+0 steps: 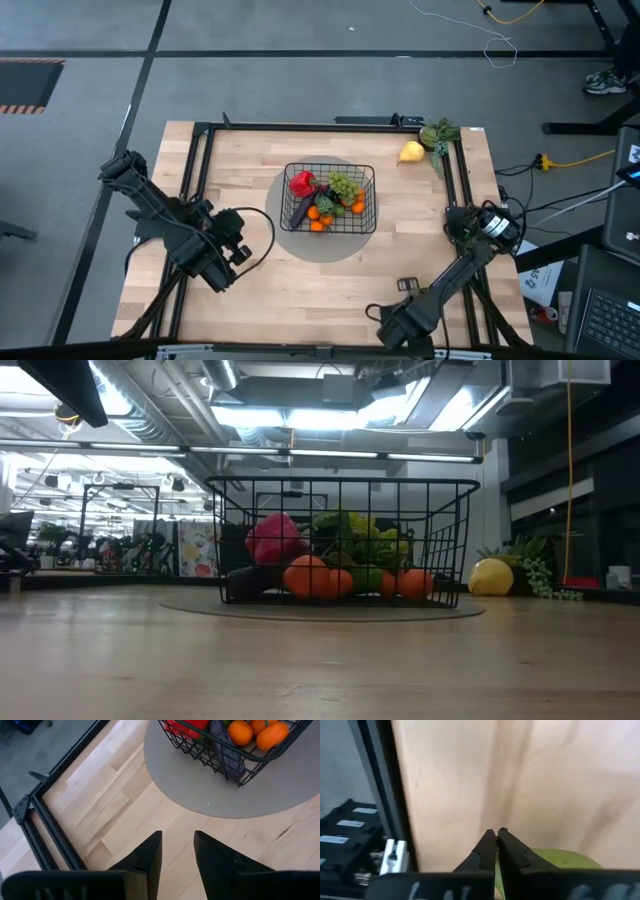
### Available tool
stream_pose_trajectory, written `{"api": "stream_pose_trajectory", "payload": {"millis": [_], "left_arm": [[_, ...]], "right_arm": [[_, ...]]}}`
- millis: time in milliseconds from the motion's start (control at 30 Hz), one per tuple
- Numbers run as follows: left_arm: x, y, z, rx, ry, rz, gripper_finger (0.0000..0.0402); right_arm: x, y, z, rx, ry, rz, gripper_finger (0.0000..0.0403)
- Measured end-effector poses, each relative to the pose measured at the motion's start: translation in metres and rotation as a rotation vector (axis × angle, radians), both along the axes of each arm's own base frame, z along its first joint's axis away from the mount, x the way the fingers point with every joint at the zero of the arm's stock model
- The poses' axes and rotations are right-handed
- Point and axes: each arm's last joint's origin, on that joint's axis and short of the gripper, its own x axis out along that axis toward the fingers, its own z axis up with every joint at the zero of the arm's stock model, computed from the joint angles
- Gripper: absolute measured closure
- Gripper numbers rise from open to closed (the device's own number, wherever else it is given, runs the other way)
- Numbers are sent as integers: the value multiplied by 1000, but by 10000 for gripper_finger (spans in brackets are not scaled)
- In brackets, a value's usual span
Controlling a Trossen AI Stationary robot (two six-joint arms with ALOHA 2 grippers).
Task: Build produce basket
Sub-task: Put the green pear into the wire basket
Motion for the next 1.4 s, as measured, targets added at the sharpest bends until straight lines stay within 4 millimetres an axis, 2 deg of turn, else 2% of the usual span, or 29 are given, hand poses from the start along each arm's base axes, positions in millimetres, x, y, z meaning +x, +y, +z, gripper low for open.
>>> {"api": "stream_pose_trajectory", "payload": {"millis": [133, 267, 433, 567, 700, 900, 1033, 1233, 1400], "left_arm": [[0, 0, 0, 1, 1, -2, 292], [0, 0, 0, 4, 2, -4, 292], [0, 0, 0, 5, 2, -4, 292], [0, 0, 0, 6, 4, -5, 292], [-1, 1, 0, 14, 11, -5, 292], [-1, 1, 0, 16, 12, -6, 292], [-1, 1, 0, 17, 13, -6, 292], [-1, 1, 0, 17, 13, -6, 292], [-1, 1, 0, 16, 12, -5, 292]], "right_arm": [[21, -11, 31, -102, -131, 107, 401], [48, -25, 67, -264, -359, 212, 402], [81, -51, 106, -452, -578, 289, 403], [105, -87, 130, -516, -622, 310, 403], [122, -135, 150, -493, -610, 252, 403], [138, -200, 153, -202, -535, 153, 403], [145, -230, 152, -166, -546, 68, 401], [149, -262, 150, -186, -536, -22, 371], [149, -276, 150, -152, -532, -41, 307]]}}
